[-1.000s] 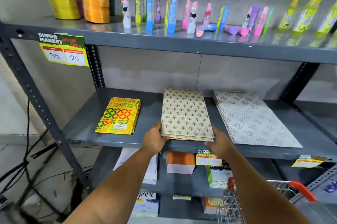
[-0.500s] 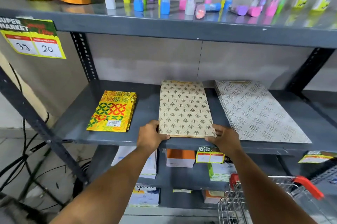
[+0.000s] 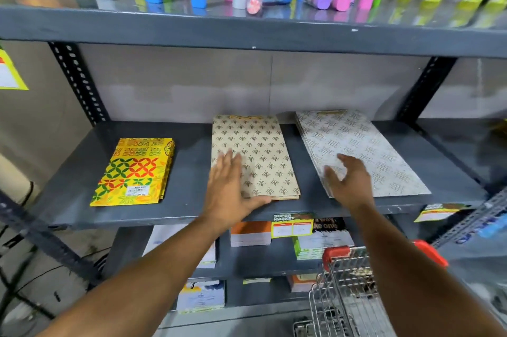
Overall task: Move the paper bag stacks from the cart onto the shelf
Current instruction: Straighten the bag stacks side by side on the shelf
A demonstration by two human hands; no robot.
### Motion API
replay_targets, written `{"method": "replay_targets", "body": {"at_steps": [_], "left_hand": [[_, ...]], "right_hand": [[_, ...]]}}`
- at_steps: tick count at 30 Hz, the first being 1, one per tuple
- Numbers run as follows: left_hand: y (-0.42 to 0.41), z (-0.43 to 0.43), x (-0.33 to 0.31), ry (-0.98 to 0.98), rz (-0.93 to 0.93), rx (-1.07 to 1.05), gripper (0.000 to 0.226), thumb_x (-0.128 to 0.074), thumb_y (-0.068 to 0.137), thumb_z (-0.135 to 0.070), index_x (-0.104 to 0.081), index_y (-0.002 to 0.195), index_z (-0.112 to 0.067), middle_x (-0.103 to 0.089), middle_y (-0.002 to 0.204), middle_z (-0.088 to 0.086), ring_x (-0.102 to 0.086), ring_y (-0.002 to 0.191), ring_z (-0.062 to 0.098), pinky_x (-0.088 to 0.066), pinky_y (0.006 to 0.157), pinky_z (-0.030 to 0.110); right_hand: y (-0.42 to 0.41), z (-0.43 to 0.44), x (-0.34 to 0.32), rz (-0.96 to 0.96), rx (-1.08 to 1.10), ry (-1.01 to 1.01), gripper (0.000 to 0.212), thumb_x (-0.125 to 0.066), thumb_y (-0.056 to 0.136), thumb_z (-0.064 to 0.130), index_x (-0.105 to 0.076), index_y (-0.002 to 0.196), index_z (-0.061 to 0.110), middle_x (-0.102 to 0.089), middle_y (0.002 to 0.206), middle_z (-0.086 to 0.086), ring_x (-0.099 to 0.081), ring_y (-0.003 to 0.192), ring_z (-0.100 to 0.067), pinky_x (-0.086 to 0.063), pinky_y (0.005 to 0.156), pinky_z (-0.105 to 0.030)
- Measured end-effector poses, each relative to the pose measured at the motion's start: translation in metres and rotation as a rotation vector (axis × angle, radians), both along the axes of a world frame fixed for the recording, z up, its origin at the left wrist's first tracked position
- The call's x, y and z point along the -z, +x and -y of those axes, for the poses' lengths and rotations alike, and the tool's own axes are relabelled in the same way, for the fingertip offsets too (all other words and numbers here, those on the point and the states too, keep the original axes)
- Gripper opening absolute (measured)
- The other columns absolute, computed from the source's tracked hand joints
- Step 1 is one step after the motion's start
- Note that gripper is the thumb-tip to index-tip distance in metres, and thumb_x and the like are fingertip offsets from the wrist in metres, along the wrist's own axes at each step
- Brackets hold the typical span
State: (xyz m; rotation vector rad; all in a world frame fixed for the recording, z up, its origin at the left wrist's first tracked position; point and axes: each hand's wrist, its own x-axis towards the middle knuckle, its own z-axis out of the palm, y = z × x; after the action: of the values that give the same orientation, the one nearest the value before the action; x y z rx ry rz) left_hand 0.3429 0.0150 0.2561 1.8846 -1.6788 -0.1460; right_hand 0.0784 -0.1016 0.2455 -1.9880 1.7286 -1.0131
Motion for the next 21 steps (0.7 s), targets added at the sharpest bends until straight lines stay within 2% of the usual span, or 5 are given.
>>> {"method": "replay_targets", "body": {"at_steps": [3,7,13,18,21], "left_hand": [[-0.063,0.026,-0.007,0.149,-0.252,0.195,0.089,-0.062,0.082,-0.053,-0.022,0.148,-0.008,-0.028,0.157,0.013,-0.025,0.145,0.029,-0.022,0.118,0.035],[-0.140,0.047,-0.006,0.445,-0.635,0.247,0.017,-0.048,0.095,-0.025,-0.048,0.112,-0.023,-0.056,0.104,0.002,-0.056,0.089,0.020,-0.037,0.083,0.031],[-0.188,0.071,0.014,0.483,-0.799,0.247,0.024,-0.041,0.084,-0.003,-0.031,0.102,-0.015,-0.049,0.116,0.018,-0.042,0.088,0.019,-0.036,0.070,0.036],[-0.185,0.080,0.010,0.537,-0.791,0.236,0.015,-0.037,0.085,-0.005,-0.037,0.099,-0.007,-0.040,0.096,0.011,-0.036,0.076,0.017,-0.031,0.057,0.030],[-0.184,0.083,0.009,0.524,-0.765,0.244,0.027,-0.034,0.085,-0.006,-0.039,0.112,-0.006,-0.048,0.110,0.016,-0.041,0.081,0.019,-0.034,0.059,0.031]], "right_hand": [[-0.062,0.024,-0.008,-0.027,0.206,0.160,0.058,-0.063,0.090,0.032,-0.049,0.138,0.002,-0.055,0.139,-0.022,-0.054,0.124,-0.038,-0.042,0.104,-0.040],[-0.122,0.037,-0.001,-0.053,0.381,0.336,0.047,-0.058,0.089,0.016,-0.050,0.131,-0.004,-0.054,0.135,-0.031,-0.053,0.121,-0.045,-0.042,0.099,-0.041],[-0.166,0.051,0.009,-0.106,0.412,0.419,0.028,-0.048,0.086,0.003,-0.056,0.110,-0.010,-0.059,0.115,-0.038,-0.057,0.107,-0.048,-0.046,0.090,-0.046],[-0.167,0.051,0.015,-0.068,0.406,0.434,0.028,-0.046,0.087,0.005,-0.057,0.112,-0.001,-0.064,0.111,-0.031,-0.061,0.101,-0.044,-0.048,0.088,-0.043],[-0.165,0.055,0.018,-0.082,0.416,0.429,0.031,-0.046,0.091,0.011,-0.054,0.120,0.000,-0.061,0.118,-0.031,-0.057,0.108,-0.046,-0.045,0.093,-0.044]]}}
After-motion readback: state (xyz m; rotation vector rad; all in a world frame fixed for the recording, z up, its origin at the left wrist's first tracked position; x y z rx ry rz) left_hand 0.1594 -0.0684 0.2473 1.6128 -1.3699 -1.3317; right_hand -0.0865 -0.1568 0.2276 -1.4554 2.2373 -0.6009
